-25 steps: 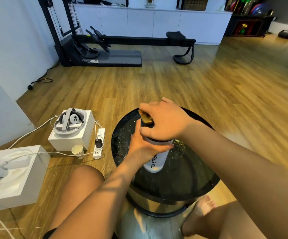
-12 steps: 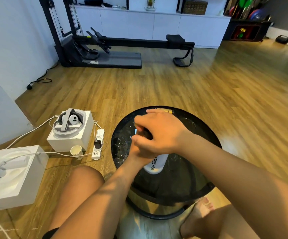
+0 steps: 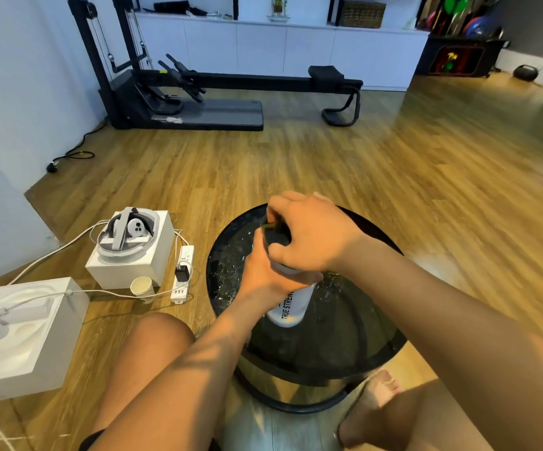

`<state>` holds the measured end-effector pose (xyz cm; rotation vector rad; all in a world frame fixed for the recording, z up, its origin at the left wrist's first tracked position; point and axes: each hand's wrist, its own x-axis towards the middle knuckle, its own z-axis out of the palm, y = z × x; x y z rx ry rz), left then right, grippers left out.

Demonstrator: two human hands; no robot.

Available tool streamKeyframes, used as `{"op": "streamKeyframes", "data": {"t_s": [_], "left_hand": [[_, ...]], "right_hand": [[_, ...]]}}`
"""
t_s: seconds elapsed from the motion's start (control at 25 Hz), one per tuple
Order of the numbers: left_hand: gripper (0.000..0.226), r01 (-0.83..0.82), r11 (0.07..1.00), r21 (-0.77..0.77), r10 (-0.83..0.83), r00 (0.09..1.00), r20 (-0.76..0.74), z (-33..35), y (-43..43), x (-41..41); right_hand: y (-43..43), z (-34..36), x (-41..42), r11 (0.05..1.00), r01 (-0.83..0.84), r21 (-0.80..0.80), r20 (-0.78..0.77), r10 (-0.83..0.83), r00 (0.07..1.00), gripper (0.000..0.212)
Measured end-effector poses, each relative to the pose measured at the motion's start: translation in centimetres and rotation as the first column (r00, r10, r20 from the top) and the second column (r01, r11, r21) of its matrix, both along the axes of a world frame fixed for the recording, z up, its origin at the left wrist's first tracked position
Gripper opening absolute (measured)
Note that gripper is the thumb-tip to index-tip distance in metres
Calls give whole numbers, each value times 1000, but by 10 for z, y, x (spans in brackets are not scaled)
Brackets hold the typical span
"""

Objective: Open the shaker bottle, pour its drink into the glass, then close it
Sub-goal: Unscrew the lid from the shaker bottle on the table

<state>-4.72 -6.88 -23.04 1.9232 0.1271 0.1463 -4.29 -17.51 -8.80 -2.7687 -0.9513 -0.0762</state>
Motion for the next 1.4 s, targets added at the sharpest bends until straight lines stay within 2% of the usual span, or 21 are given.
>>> {"op": "streamKeyframes", "data": {"t_s": [0.08,0.2,0.28,0.32,0.36,0.4,0.44,0.52,0.56,0.64,0.76,0.92,1.08,1.12,1.28,1.4], "left_hand": [[99,22,999,27,-22,1000,-10,0,-1,2],[102,31,998,60,-33,999,25,0,-2,0],[96,-7,998,64,5,999,38,1,1,-3],[90,-14,999,43,12,999,42,0,2,-4],[86,-11,1000,7,10,999,44,-1,3,-5],[85,-4,1000,-22,5,999,44,0,4,-6],[89,4,999,-35,-2,999,39,2,4,-7],[111,8,1000,-27,-7,1000,19,9,3,-9],[114,7,1000,-26,-6,1000,24,9,2,-9],[105,6,1000,-11,-5,999,51,9,2,-8],[86,8,999,-32,-6,997,77,8,3,-9],[83,33,996,-80,-25,995,98,8,4,-11],[82,47,995,-91,-37,993,109,9,5,-13],[83,47,995,-88,-38,993,108,9,5,-12],[85,16,998,-60,-11,996,85,8,3,-11],[84,-36,999,4,36,996,80,10,1,-9]], "right_hand": [[3,-1,-2,995,-64,77,2,64,998,22],[6,-4,-7,962,-118,248,3,121,993,27],[2,-3,-5,937,-85,340,39,77,996,22],[0,-4,-2,964,-25,266,91,1,996,25],[-2,-4,0,990,75,121,143,-92,985,35],[-2,-5,1,987,164,-5,164,-161,973,43],[-1,-4,2,979,194,-58,164,-183,969,47],[4,1,2,995,101,-24,135,-97,986,50],[5,4,0,999,37,1,116,-37,993,53],[0,9,-1,999,-26,46,83,22,996,55],[-10,12,1,990,26,137,46,-32,998,54],[-10,0,8,963,267,-20,15,-267,964,63],[-10,4,9,983,152,100,-178,-132,975,65],[-11,5,9,989,126,83,-191,-108,976,66],[-5,7,4,998,59,-31,-160,-63,985,44],[2,5,-7,999,-29,-22,-99,26,995,51]]}}
